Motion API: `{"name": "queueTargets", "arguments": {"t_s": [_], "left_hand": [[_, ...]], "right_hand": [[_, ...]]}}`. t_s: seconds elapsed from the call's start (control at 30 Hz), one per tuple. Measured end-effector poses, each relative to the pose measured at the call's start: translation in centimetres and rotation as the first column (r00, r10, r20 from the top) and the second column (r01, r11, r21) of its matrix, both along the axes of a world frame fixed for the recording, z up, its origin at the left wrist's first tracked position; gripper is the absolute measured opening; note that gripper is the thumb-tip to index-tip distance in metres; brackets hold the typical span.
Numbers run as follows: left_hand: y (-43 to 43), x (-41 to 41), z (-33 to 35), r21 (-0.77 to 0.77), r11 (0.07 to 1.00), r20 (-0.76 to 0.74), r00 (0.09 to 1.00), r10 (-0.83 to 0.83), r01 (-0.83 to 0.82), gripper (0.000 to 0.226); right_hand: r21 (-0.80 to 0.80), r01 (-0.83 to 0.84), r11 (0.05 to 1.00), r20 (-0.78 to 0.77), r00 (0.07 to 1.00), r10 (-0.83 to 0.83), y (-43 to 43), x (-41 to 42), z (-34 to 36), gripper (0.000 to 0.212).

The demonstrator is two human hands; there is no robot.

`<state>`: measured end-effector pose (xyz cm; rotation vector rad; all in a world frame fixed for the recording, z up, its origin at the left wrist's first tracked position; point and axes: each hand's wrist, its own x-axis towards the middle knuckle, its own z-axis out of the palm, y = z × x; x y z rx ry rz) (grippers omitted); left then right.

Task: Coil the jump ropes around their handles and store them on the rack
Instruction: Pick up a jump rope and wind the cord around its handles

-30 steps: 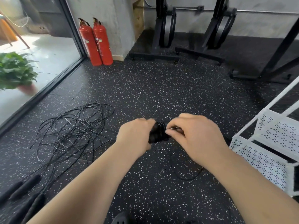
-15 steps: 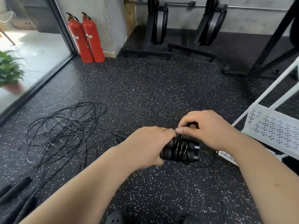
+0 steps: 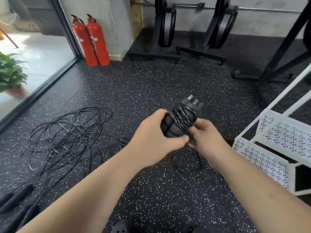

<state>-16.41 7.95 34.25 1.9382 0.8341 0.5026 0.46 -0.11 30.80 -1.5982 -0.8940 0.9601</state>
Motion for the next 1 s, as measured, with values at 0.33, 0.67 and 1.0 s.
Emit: {"name": "queueTargets", "arguments": {"t_s": [0.33, 0.67, 1.0], "left_hand": [[3.3, -0.7, -1.7, -0.227, 0.951, -0.073, 0.978, 0.196, -0.208, 0.068], [4.6, -1.5, -2.8, 0.078, 0.962, -0.337, 0.901, 0.274, -0.263, 0.055], [3.3, -1.0, -3.5, 0.263, 0.934, -0.497, 0.864, -0.083, 0.241, 0.051]], "right_hand": [[-0.179, 0.024, 0.983, 0.812, 0.568, 0.134, -1.0, -1.7, 0.7, 0.013], [-0.259, 0.053, 0.964, 0.957, 0.147, 0.249, -1.6, -3.9, 2.1, 0.034], [-0.301, -0.079, 0.950, 0.937, 0.164, 0.310, -1.5, -1.6, 4.0, 0.036]]}}
